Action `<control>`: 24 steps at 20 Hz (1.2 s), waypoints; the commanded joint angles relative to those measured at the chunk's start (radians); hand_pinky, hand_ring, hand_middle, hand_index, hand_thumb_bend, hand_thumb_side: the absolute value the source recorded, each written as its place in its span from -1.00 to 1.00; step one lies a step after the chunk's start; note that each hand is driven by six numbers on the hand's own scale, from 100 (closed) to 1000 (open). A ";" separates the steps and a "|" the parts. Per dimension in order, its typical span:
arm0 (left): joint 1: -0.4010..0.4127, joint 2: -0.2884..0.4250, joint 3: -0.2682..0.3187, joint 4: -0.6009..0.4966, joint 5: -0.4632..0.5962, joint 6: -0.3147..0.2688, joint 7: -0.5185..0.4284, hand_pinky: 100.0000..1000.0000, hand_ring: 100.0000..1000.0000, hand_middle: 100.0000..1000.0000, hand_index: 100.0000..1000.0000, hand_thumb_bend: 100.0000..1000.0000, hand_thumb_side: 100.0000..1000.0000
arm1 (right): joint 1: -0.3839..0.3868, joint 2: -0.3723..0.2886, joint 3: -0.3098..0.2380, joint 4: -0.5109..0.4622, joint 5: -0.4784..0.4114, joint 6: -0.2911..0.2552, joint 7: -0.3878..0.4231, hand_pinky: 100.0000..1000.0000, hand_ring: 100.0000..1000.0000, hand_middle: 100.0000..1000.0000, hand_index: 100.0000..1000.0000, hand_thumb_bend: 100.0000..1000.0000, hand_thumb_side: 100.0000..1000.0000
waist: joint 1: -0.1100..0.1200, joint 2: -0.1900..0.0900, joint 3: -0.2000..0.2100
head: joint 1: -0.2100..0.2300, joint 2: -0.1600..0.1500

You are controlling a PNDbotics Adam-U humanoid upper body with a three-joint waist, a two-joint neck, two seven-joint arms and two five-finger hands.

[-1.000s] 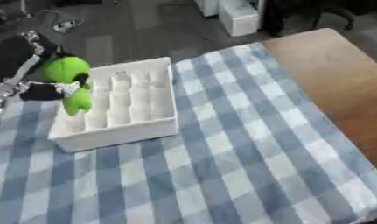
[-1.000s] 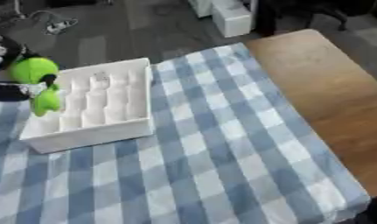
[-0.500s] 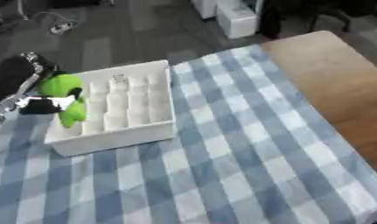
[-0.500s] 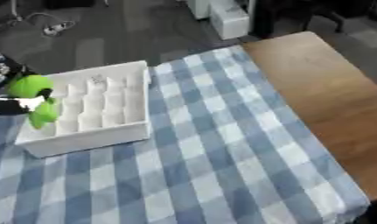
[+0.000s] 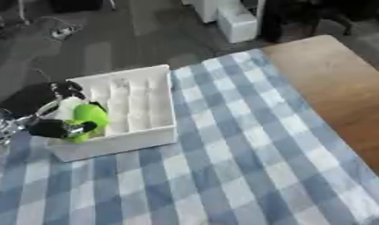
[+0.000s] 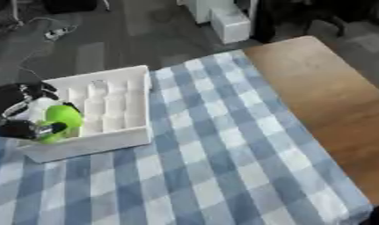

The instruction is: Pick up objects on the table and place them in the box.

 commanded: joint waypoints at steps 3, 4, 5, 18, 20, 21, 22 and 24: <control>0.023 0.011 0.018 -0.130 0.151 0.032 -0.027 0.37 0.55 0.72 0.68 0.00 1.00 | -0.002 -0.021 -0.006 -0.013 0.004 -0.001 -0.002 -0.25 0.01 0.05 0.23 -0.94 1.00 | -0.005 -0.019 0.006 | 0.005 -0.005; 0.043 0.006 0.023 -0.190 0.201 0.038 -0.010 0.31 0.48 0.72 0.69 0.02 1.00 | -0.003 -0.022 -0.008 -0.013 0.004 -0.001 -0.004 -0.26 0.00 0.05 0.23 -0.94 1.00 | -0.005 -0.019 0.007 | 0.003 -0.006; 0.077 0.003 0.029 -0.274 0.257 0.046 0.009 0.32 0.48 0.72 0.70 0.01 1.00 | -0.003 -0.022 -0.010 -0.013 0.004 -0.001 -0.006 -0.26 0.00 0.05 0.23 -0.94 1.00 | -0.004 -0.019 0.008 | 0.002 -0.007; 0.459 -0.177 0.113 -1.046 0.689 0.144 0.063 -0.38 -0.13 0.27 0.41 -0.12 0.43 | 0.101 -0.016 -0.051 -0.013 0.061 -0.001 -0.078 -0.28 0.00 0.10 0.24 -0.96 1.00 | -0.051 -0.057 0.106 | -0.060 -0.099; 0.449 -0.183 0.119 -1.048 0.724 0.110 0.077 -0.33 -0.10 0.32 0.41 -0.10 0.44 | 0.123 -0.010 -0.035 -0.013 0.097 -0.001 -0.076 -0.28 0.01 0.12 0.25 -0.91 0.98 | -0.058 -0.059 0.121 | -0.051 -0.131; 0.445 -0.182 0.121 -1.048 0.730 0.105 0.072 -0.32 -0.09 0.32 0.42 -0.08 0.44 | 0.131 -0.005 -0.024 -0.013 0.116 -0.001 -0.072 -0.28 0.01 0.12 0.26 -0.90 0.97 | -0.061 -0.059 0.127 | -0.039 -0.146; 0.440 -0.182 0.122 -1.048 0.735 0.102 0.065 -0.32 -0.09 0.32 0.42 -0.08 0.44 | 0.137 0.000 -0.015 -0.013 0.135 -0.001 -0.070 -0.28 0.01 0.12 0.26 -0.90 0.97 | -0.063 -0.058 0.131 | -0.024 -0.157; 0.433 -0.183 0.117 -1.048 0.757 0.089 0.058 -0.30 -0.09 0.32 0.43 -0.05 0.42 | 0.141 0.008 -0.001 -0.013 0.164 -0.001 -0.071 -0.28 0.01 0.12 0.22 -0.89 0.97 | -0.065 -0.056 0.134 | 0.018 -0.166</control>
